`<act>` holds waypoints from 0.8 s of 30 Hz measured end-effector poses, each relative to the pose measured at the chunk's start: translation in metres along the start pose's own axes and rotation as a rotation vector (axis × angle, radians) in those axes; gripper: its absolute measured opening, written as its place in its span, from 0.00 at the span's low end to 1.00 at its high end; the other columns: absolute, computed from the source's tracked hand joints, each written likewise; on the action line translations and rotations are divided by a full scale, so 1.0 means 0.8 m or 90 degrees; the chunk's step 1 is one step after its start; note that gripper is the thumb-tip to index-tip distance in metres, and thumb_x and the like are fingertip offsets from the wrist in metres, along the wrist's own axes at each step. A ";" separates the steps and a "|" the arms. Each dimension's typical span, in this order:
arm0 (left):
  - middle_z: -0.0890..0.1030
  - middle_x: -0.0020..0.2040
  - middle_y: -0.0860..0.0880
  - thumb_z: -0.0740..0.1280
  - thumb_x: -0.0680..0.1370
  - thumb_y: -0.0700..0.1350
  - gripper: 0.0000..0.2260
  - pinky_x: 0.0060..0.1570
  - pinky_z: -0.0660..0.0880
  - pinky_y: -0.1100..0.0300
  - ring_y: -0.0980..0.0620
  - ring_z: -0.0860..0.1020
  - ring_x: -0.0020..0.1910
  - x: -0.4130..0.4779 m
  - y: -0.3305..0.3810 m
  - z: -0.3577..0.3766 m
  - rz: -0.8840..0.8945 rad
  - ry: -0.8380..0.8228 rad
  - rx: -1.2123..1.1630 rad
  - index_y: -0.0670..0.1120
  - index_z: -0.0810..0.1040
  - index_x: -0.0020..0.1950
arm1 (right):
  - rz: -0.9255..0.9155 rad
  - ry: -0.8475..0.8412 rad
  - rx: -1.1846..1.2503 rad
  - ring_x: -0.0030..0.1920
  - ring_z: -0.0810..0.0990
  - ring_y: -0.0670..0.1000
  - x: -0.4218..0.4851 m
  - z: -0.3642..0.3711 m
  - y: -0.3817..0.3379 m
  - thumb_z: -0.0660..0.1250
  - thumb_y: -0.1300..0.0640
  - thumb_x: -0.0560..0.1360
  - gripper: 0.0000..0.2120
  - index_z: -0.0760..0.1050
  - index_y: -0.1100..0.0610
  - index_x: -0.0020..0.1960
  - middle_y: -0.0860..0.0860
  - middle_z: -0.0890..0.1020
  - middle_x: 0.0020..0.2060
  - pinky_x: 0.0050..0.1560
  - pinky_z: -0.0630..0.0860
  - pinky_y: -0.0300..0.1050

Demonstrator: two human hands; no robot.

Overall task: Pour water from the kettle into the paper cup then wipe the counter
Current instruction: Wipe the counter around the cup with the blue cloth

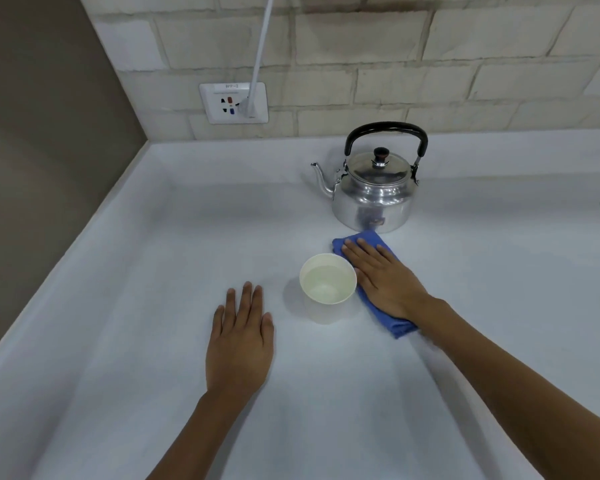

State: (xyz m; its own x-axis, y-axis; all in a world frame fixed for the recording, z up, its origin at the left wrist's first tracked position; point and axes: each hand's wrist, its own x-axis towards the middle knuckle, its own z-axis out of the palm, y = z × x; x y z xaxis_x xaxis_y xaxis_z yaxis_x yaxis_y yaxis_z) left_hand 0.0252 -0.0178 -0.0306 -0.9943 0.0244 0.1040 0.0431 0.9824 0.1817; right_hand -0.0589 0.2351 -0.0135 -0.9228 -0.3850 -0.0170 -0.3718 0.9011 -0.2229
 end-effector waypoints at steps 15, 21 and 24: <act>0.57 0.75 0.47 0.41 0.78 0.52 0.26 0.72 0.50 0.52 0.45 0.53 0.75 -0.002 0.004 -0.007 0.007 0.020 -0.024 0.45 0.55 0.74 | 0.042 0.028 0.012 0.74 0.45 0.41 -0.033 -0.012 0.069 0.45 0.52 0.81 0.23 0.43 0.47 0.74 0.44 0.50 0.76 0.74 0.40 0.39; 0.48 0.77 0.50 0.44 0.82 0.50 0.22 0.74 0.44 0.54 0.49 0.45 0.76 0.002 0.000 0.004 -0.011 -0.008 -0.007 0.47 0.45 0.75 | 0.045 0.043 -0.022 0.75 0.40 0.45 -0.070 0.010 -0.010 0.42 0.51 0.81 0.24 0.37 0.50 0.73 0.45 0.44 0.76 0.75 0.38 0.43; 0.48 0.77 0.50 0.46 0.82 0.49 0.23 0.73 0.44 0.54 0.48 0.45 0.76 0.000 -0.001 0.003 -0.005 -0.008 -0.007 0.47 0.45 0.75 | -0.034 0.032 0.006 0.74 0.36 0.41 -0.124 0.026 -0.042 0.37 0.47 0.79 0.23 0.34 0.47 0.72 0.40 0.40 0.74 0.73 0.33 0.39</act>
State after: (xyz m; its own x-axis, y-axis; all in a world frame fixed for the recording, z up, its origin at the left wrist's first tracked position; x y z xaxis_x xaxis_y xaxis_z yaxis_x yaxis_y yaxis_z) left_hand 0.0247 -0.0182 -0.0334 -0.9957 0.0185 0.0909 0.0359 0.9804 0.1935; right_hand 0.0474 0.2385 -0.0245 -0.9053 -0.4224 0.0439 -0.4205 0.8772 -0.2318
